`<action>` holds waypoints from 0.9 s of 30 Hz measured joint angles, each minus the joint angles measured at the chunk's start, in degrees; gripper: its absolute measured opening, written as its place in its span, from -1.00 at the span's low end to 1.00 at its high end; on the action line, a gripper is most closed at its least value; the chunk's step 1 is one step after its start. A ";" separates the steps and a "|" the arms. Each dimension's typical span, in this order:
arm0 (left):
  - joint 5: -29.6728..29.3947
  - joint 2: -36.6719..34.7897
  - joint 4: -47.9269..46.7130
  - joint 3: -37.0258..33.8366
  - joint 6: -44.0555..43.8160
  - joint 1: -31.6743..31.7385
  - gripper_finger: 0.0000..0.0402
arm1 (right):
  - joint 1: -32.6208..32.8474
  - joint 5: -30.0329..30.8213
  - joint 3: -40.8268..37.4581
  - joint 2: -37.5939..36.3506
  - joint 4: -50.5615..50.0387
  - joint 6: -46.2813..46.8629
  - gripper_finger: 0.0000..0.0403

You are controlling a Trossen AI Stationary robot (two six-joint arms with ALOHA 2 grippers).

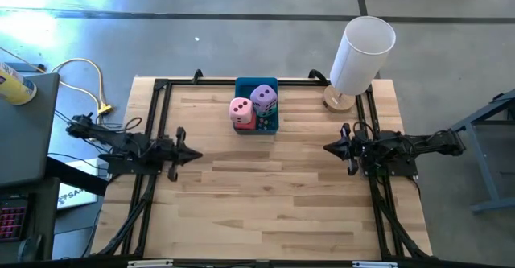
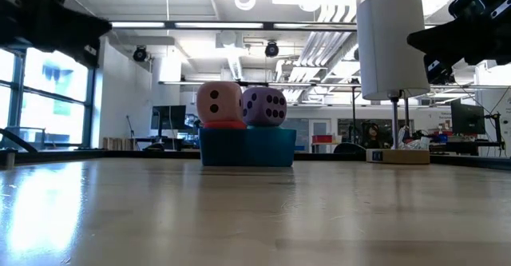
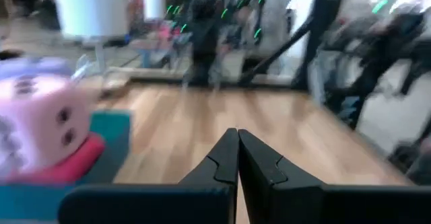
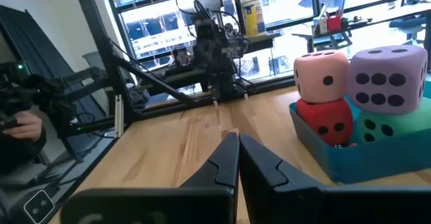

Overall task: Pick & Place Dice
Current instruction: Return to Home Position

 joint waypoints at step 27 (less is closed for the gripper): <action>3.73 0.38 -0.74 -1.22 -5.31 0.02 -1.00 | 0.00 -0.22 -0.13 0.07 0.04 -0.02 -0.98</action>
